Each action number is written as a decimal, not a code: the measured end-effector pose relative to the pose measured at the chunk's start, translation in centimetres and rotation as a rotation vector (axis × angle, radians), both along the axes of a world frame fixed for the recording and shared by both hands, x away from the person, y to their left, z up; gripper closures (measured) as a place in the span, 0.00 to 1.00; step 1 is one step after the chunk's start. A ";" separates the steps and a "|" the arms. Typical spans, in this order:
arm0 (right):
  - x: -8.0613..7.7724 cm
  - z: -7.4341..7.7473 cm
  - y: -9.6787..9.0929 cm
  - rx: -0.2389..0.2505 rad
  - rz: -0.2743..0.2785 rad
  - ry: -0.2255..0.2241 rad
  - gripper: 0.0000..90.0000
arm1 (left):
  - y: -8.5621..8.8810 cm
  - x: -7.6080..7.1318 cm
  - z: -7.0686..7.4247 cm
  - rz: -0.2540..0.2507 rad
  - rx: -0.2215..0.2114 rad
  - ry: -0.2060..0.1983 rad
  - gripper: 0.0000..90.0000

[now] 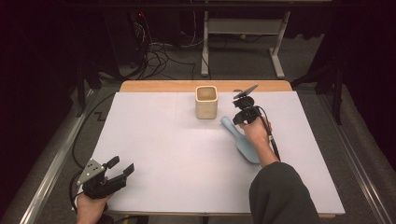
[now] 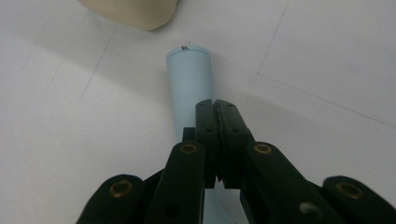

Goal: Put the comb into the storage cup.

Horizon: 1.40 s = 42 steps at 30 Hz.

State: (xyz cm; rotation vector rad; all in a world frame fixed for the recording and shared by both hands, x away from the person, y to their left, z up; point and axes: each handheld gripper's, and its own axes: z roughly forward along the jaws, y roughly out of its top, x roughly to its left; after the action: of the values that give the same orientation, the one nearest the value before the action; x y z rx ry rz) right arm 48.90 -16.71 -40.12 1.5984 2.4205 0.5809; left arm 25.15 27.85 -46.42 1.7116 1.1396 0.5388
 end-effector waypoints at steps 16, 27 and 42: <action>1.8 -1.1 1.0 -0.038 -0.052 0.043 1.00 | -0.1 0.0 0.1 -0.011 -0.002 -0.001 0.36; 2.0 -1.6 1.5 -0.038 -0.050 0.063 1.00 | -0.2 0.0 0.1 -0.017 0.005 -0.002 0.36; 1.6 -2.0 2.8 -0.028 -0.013 0.089 1.00 | -0.1 -0.1 0.1 -0.019 0.002 -0.001 0.36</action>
State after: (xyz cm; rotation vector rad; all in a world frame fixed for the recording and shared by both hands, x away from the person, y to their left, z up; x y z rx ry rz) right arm 50.48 -13.93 -42.13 1.6609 2.4680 0.4817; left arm 25.09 27.73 -46.32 1.7214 1.1217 0.5294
